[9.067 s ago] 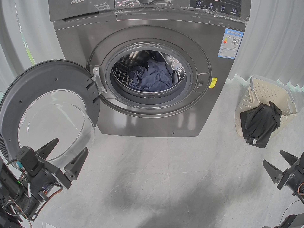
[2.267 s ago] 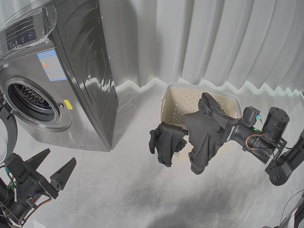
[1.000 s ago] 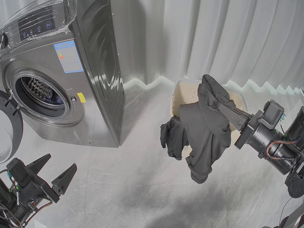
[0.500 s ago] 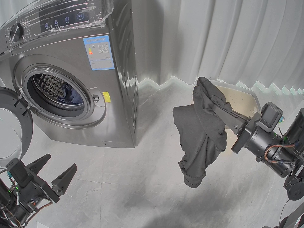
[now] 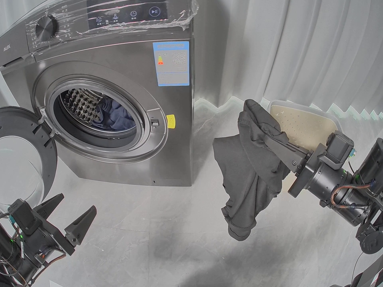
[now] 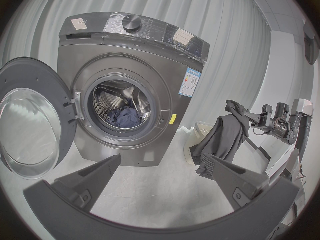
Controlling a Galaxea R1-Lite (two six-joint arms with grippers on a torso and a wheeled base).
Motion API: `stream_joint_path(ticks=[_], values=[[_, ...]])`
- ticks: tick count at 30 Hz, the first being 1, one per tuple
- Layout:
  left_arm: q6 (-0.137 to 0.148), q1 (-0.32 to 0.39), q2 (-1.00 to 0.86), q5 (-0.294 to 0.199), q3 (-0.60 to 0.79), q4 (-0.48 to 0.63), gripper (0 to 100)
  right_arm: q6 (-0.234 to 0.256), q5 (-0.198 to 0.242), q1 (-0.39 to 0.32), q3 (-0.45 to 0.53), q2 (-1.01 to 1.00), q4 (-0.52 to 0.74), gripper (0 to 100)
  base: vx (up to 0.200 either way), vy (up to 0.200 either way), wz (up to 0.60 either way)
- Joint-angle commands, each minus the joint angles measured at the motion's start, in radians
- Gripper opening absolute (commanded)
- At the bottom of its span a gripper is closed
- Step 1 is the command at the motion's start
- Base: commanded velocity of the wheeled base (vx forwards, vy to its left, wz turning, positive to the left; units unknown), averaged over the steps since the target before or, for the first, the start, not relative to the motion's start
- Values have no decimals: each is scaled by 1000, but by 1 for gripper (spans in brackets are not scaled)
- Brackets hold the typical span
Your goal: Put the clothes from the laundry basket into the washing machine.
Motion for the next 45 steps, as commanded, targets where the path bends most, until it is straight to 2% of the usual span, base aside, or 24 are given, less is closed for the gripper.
stream_joint_path(ticks=[1, 12, 18, 24, 30, 45], values=[[0, -2, 1, 1, 4, 0, 100, 0, 1, 1, 0, 4, 0, 0, 0, 200, 0], [0, -2, 0, 1, 2, -2, 100, 1, 1, 12, 0, 4, 0, 0, 0, 200, 0], [0, 0, 1, 1, 1, -2, 100, 1, 1, 12, 2, 4, 0, 0, 0, 0, 0], [-2, 0, 1, 1, -1, -2, 100, 3, 1, 12, 2, 4, 0, 0, -200, 0, 0], [0, -2, 3, 1, 2, 0, 100, 4, 1, 12, 2, 12, -3, 0, 0, 0, 0], [1, 3, 4, -1, -18, 1, 100, 4, 2, 21, -9, 42, -5, 0, 0, 200, 0]])
